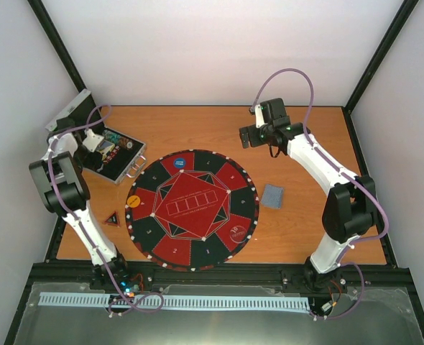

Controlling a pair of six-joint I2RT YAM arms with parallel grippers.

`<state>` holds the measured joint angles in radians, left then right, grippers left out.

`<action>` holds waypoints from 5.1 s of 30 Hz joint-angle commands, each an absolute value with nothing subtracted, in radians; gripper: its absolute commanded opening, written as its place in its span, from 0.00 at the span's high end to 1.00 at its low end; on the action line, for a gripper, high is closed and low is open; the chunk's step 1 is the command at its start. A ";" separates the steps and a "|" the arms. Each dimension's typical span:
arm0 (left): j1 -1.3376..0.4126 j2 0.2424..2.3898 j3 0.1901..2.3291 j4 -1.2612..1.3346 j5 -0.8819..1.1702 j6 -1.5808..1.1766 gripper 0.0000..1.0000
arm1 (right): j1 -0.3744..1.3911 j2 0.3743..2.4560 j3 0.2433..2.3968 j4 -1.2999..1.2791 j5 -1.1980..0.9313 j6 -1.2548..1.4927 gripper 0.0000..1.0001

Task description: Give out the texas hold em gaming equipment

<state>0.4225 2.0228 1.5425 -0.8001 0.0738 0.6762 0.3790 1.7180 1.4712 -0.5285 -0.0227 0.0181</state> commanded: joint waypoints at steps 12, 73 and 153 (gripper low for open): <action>0.426 1.994 1.469 -0.807 0.141 0.730 0.48 | 0.370 1.722 1.500 -0.539 -0.030 0.014 0.00; 0.422 2.129 1.622 -0.797 0.184 0.755 0.63 | 0.370 1.747 1.524 -0.585 -0.019 0.033 0.00; 0.017 1.951 1.767 -0.916 1.213 -0.050 0.99 | 0.696 2.213 2.026 -0.321 -0.454 -0.685 0.27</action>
<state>0.0257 2.0006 1.7576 -0.9382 1.1564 -0.0471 0.7040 2.1929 1.9808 -0.2764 -0.4263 -0.6670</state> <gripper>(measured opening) 0.475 0.776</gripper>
